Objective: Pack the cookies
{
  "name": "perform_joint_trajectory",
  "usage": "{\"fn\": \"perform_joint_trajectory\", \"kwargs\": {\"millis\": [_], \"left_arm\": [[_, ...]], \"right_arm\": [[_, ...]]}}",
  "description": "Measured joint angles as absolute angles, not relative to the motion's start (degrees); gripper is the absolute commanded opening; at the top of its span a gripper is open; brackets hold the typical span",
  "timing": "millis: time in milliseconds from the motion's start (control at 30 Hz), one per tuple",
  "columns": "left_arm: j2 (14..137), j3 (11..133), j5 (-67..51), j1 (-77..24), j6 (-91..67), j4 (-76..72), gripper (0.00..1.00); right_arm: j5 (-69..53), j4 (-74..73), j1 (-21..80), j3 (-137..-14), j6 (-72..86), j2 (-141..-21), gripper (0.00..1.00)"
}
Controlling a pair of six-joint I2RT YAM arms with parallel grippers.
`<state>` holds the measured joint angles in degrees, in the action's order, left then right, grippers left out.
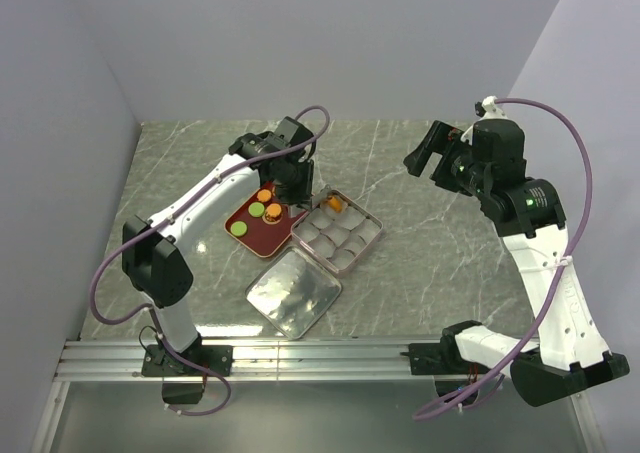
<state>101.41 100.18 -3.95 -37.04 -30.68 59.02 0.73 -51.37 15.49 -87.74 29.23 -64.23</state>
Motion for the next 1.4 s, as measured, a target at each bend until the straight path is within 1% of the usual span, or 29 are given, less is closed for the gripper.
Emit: {"fn": "perform_joint_trajectory", "kwargs": {"millis": [100,300,500,733,933,1133,1400], "left_arm": [[101.41,100.18,-3.11,-37.08,-30.68,59.05,0.32],[101.41,100.71,-2.11,-37.12,-30.68,60.1,0.38],[101.38,103.98,0.25,-37.17,-30.79,62.59,0.4],[101.1,107.33,3.25,-37.1,-30.83,65.69,0.41],[100.09,107.55,5.52,-35.51,-30.61,67.48,0.42],[95.79,102.54,7.33,-31.42,-30.59,67.85,0.43],[91.74,93.34,8.6,-31.2,-30.79,67.88,0.44]], "right_arm": [[0.56,-51.27,15.49,-87.74,29.23,-64.23,1.0],[0.51,-50.92,15.49,-87.74,29.26,-64.25,1.0],[-0.54,-50.61,15.49,-87.74,29.28,-64.45,1.0],[-1.13,-50.63,15.49,-87.74,29.3,-64.49,1.0],[-1.15,-50.63,15.49,-87.74,29.28,-64.49,1.0],[-1.15,-50.61,15.49,-87.74,29.3,-64.45,1.0],[-1.52,-50.59,15.49,-87.72,29.34,-64.45,1.0]]}}
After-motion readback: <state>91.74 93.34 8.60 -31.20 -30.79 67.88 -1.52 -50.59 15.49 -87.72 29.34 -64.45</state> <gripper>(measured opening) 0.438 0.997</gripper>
